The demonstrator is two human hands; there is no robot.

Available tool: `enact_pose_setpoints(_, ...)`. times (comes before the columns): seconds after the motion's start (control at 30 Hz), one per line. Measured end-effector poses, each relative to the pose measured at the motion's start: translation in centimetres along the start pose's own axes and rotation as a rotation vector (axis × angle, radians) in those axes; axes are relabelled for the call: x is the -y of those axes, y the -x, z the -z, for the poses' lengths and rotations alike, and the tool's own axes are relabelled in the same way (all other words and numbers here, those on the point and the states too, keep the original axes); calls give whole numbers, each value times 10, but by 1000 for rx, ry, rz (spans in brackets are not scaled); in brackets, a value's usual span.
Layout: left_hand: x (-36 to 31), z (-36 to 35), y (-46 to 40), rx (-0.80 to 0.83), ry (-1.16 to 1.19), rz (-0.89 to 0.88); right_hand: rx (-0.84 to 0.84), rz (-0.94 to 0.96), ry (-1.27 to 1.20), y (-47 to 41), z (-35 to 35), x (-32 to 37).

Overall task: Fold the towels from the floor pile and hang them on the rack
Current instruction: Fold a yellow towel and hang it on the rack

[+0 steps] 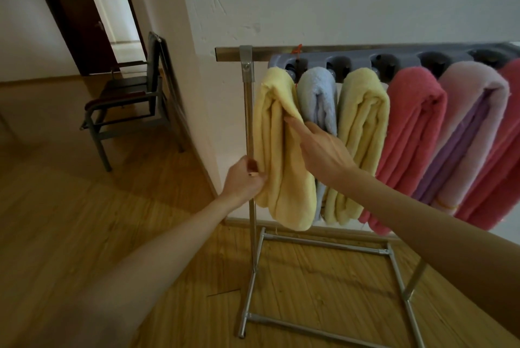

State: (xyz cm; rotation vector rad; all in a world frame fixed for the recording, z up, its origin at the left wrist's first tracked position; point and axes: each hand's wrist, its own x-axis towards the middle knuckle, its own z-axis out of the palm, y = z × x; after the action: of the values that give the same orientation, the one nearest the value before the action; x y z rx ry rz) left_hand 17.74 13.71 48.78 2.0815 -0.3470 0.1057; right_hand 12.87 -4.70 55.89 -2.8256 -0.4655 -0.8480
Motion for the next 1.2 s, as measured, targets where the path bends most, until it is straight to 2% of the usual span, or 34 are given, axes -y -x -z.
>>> enact_pose_setpoints(0.1,-2,-10,2,42,178,-25,-91,8,-120,5,0,3)
enact_pose_setpoints(0.23,-3,-17,-8,-50,0,-39,-114,-130,-195,8,-6,8)
enact_pose_setpoints(0.33,-1,-14,-18,-109,-42,30,-80,-170,-68,5,-7,13)
enact_pose_setpoints(0.4,4,-6,-20,-165,-58,21,-44,-175,-70,1,-8,19)
enact_pose_setpoints(0.57,18,18,-19,-347,-238,-44,59,-212,-466,1,-13,40)
enact_pose_setpoints(0.67,18,31,-19,-438,-292,-37,57,-255,-557,-2,-19,43)
enact_pose_setpoints(0.8,16,42,-18,-498,-300,-58,90,-319,-529,-7,-32,43)
enact_pose_setpoints(1.07,11,33,-6,-449,-359,-80,97,-381,-371,-10,-45,38)
enact_pose_setpoints(1.2,4,10,4,-430,-305,-20,186,-374,-368,-10,-41,32)
